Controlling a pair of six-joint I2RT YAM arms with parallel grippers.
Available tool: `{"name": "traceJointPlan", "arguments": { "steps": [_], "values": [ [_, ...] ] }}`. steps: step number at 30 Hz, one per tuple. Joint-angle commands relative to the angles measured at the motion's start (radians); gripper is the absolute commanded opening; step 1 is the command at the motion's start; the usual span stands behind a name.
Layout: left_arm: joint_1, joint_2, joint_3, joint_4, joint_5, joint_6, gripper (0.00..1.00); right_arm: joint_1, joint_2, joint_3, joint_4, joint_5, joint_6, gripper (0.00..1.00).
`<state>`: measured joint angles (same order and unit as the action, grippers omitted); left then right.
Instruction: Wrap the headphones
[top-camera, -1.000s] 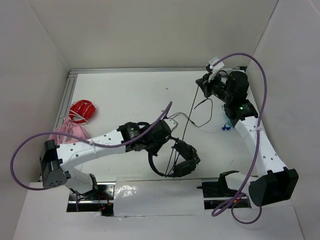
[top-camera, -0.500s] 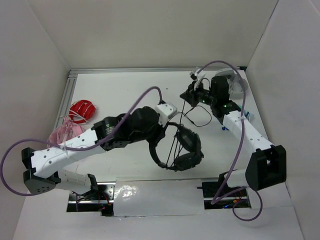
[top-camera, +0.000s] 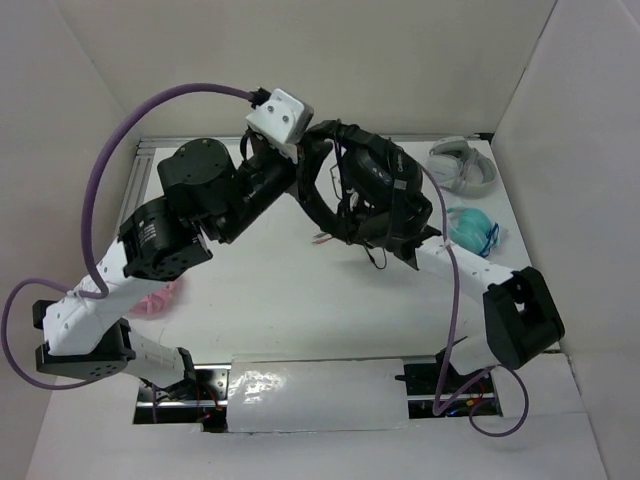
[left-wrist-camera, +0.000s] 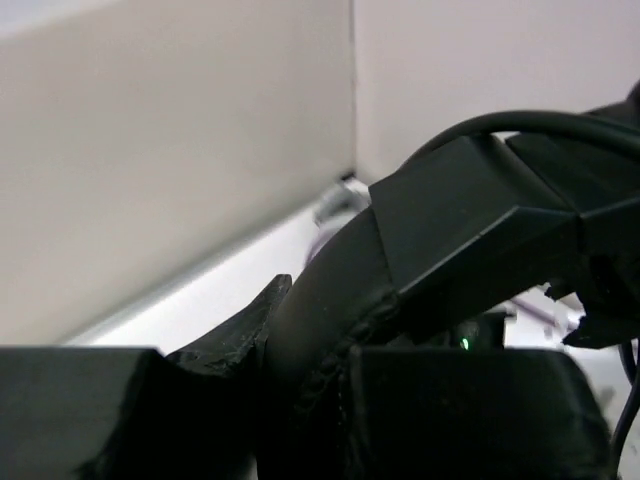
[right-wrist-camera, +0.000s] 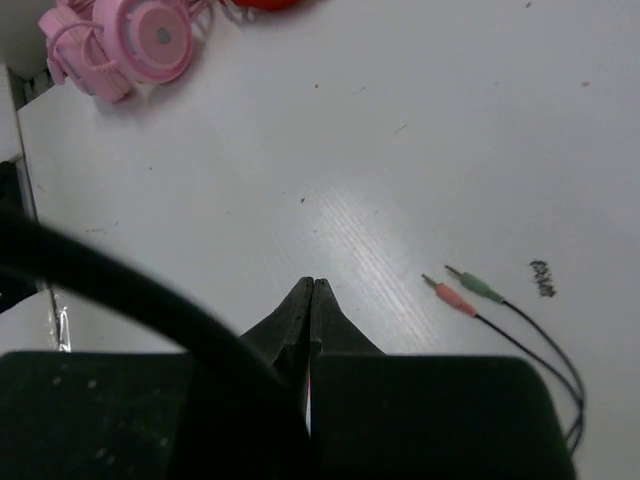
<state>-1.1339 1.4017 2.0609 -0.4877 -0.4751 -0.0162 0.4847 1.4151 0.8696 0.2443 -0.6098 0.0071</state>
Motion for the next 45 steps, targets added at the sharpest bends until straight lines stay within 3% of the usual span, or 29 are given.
{"name": "traceJointPlan", "arguments": {
  "steps": [1, 5, 8, 10, 11, 12, 14, 20, 23, 28, 31, 34, 39, 45],
  "values": [
    [-0.006, 0.029, 0.054, 0.242, -0.114, 0.174, 0.00, 0.049, 0.045, -0.004, 0.087, -0.002, 0.067, 0.05],
    [-0.006, 0.034, 0.002, 0.575, -0.218, 0.475, 0.00, 0.097, 0.058, -0.061, 0.067, 0.018, 0.100, 0.04],
    [0.005, 0.046, 0.002, 0.658, -0.214, 0.541, 0.00, 0.109, 0.018, -0.189, 0.133, 0.030, 0.158, 0.00],
    [0.045, 0.068, 0.034, 0.591, -0.204, 0.506, 0.00, 0.111, -0.046, -0.292, 0.168, 0.076, 0.227, 0.00],
    [0.142, 0.095, 0.068, 0.498, -0.174, 0.386, 0.00, 0.112, -0.103, -0.361, 0.190, 0.100, 0.263, 0.00],
    [0.143, 0.095, 0.085, 0.497, -0.163, 0.384, 0.00, 0.112, -0.134, -0.362, 0.193, 0.123, 0.290, 0.00],
    [0.253, 0.129, 0.132, 0.338, -0.128, 0.254, 0.00, 0.121, -0.200, -0.451, 0.178, 0.153, 0.315, 0.00],
    [0.482, 0.229, 0.194, 0.092, -0.022, -0.028, 0.00, 0.170, -0.523, -0.527, -0.057, 0.324, 0.355, 0.00],
    [0.569, 0.289, 0.212, -0.008, -0.039, -0.151, 0.00, 0.209, -0.639, -0.499, -0.218, 0.358, 0.361, 0.00],
    [0.709, 0.385, 0.177, -0.205, -0.005, -0.339, 0.00, 0.300, -0.806, -0.384, -0.451, 0.556, 0.332, 0.00],
    [0.750, 0.445, 0.120, -0.261, -0.083, -0.415, 0.00, 0.345, -0.861, -0.275, -0.563, 0.655, 0.291, 0.00],
    [0.793, 0.513, 0.111, -0.382, -0.066, -0.508, 0.00, 0.402, -0.861, -0.134, -0.654, 0.686, 0.214, 0.00],
    [0.793, 0.579, 0.044, -0.543, -0.100, -0.642, 0.00, 0.476, -0.748, -0.031, -0.658, 0.774, 0.036, 0.00],
    [0.746, 0.537, -0.171, -0.543, -0.068, -0.662, 0.00, 0.483, -0.667, 0.116, -0.571, 0.932, -0.225, 0.00]
  ]
}}
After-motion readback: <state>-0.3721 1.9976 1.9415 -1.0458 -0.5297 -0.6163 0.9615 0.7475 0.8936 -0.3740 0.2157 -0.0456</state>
